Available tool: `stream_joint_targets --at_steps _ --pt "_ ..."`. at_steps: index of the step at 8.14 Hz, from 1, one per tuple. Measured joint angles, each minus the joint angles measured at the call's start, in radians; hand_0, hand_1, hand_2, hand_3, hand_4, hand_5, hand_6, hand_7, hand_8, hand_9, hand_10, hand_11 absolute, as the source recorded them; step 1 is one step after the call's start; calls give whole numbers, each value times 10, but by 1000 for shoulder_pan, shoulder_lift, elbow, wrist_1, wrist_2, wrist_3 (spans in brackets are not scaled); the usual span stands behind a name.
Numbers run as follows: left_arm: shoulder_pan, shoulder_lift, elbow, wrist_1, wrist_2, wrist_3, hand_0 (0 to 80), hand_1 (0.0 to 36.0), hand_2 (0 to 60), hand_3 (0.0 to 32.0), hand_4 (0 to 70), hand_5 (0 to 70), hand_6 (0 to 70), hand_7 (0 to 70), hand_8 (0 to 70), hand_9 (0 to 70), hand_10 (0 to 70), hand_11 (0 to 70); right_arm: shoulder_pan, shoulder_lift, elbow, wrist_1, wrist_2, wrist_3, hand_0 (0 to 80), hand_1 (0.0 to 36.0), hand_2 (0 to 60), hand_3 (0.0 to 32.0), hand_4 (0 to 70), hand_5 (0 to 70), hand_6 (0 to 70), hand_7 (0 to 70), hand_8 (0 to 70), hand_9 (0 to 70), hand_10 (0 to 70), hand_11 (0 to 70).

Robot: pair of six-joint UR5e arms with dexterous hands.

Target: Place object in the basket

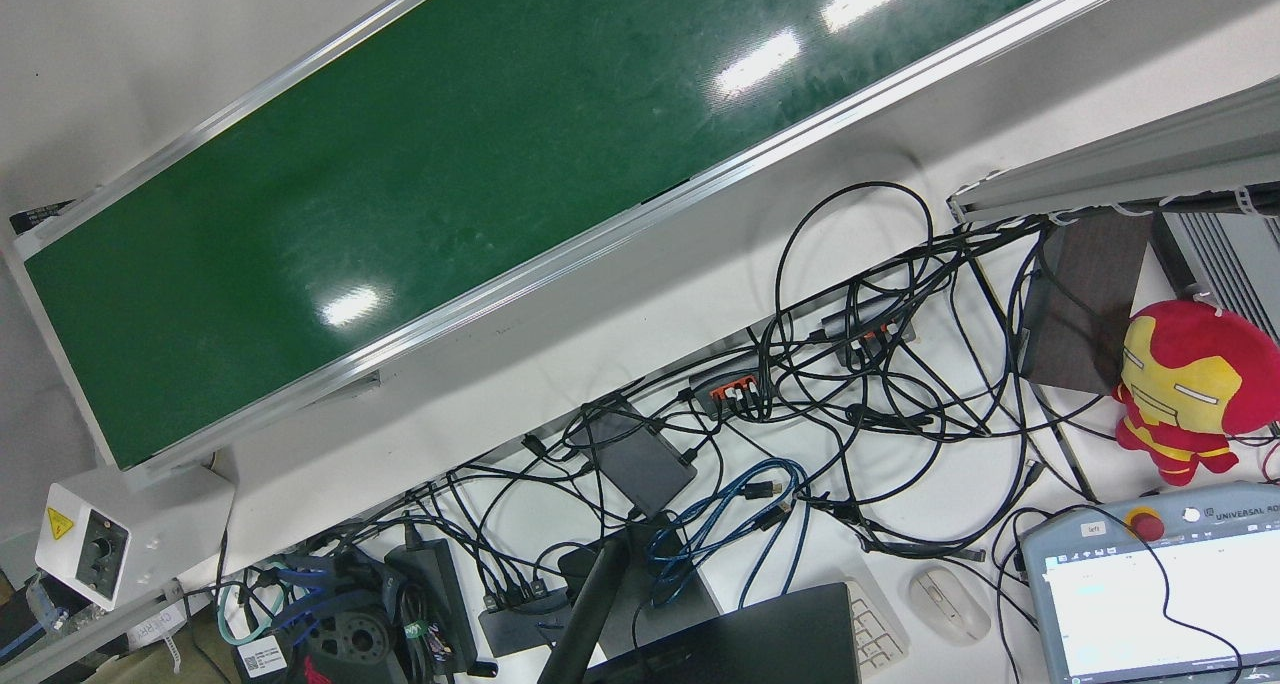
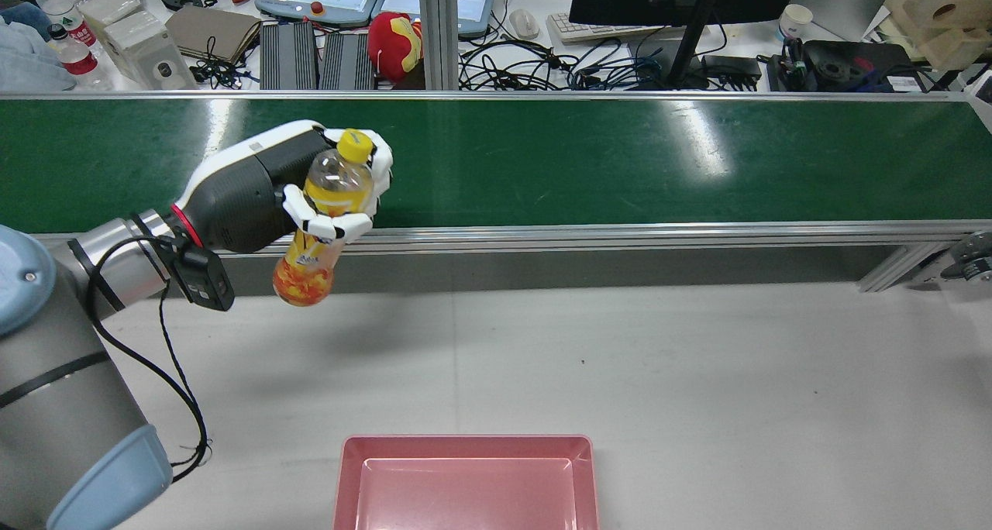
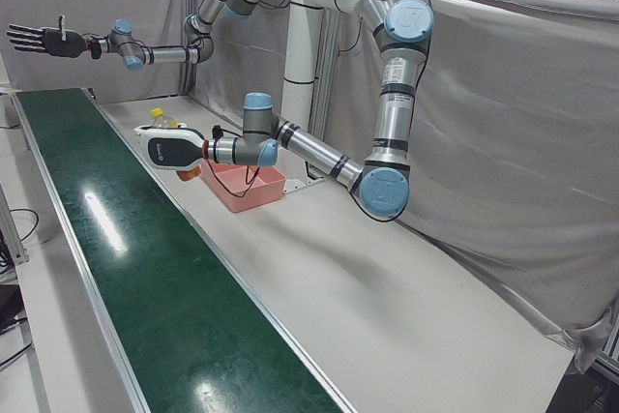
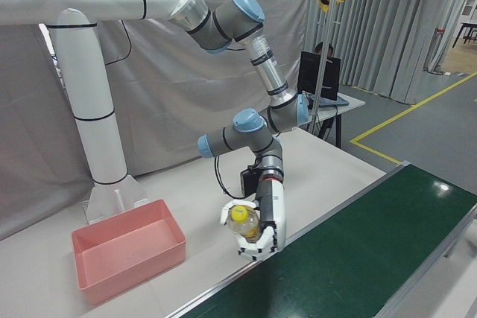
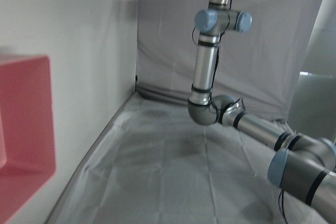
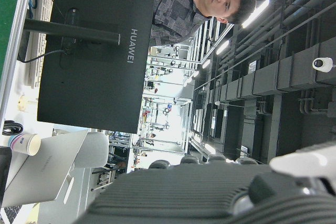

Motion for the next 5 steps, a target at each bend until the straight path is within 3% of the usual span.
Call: stream_joint_targets --at_steps 2,4,5 --pt "189 -6 -22 1 17 52 755 360 600 0 645 700 700 700 700 700 700 700 0 0 0 0 0 -1 0 0 0 0 0 0 0 0 0 0 0 0" --pt "317 -24 -29 9 18 89 791 360 600 0 635 700 700 700 700 700 700 700 0 0 0 0 0 0 0 0 0 0 0 0 0 0 0 0 0 0" --pt "347 -40 -29 18 18 100 742 341 600 0 619 700 700 700 700 700 700 700 0 0 0 0 0 0 0 0 0 0 0 0 0 0 0 0 0 0"
